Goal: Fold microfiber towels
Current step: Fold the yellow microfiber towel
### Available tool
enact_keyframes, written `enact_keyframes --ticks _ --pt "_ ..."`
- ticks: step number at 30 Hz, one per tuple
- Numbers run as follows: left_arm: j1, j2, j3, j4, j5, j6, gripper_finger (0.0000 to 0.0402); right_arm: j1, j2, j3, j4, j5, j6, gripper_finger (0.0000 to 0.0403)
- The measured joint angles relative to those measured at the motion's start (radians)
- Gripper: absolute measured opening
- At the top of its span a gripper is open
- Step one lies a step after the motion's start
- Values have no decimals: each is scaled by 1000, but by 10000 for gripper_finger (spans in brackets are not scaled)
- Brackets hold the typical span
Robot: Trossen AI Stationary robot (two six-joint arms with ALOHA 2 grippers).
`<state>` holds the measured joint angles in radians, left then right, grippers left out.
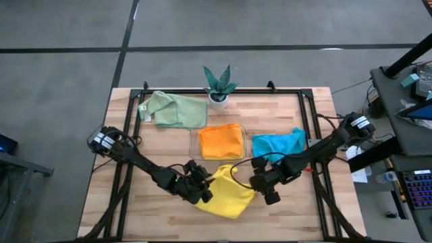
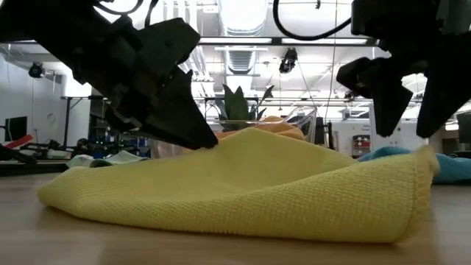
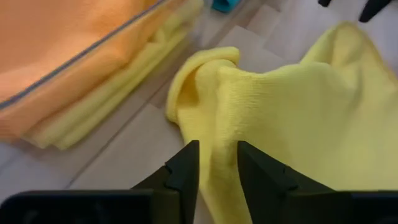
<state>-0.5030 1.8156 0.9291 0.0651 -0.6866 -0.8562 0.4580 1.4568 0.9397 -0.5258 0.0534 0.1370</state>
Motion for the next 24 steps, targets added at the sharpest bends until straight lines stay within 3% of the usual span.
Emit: enact_keyframes --ticks 8,14,18,24 --pt "-3 0 0 9 57 29 24 0 -43 -12 54 4 25 182" --pt "-31 0 16 99 122 222 3 0 -40 -38 194 98 59 175" --pt "-68 0 30 140 183 313 1 0 -34 -110 404 163 103 168" --pt "-105 4 29 136 241 227 0 0 9 -243 833 195 149 156"
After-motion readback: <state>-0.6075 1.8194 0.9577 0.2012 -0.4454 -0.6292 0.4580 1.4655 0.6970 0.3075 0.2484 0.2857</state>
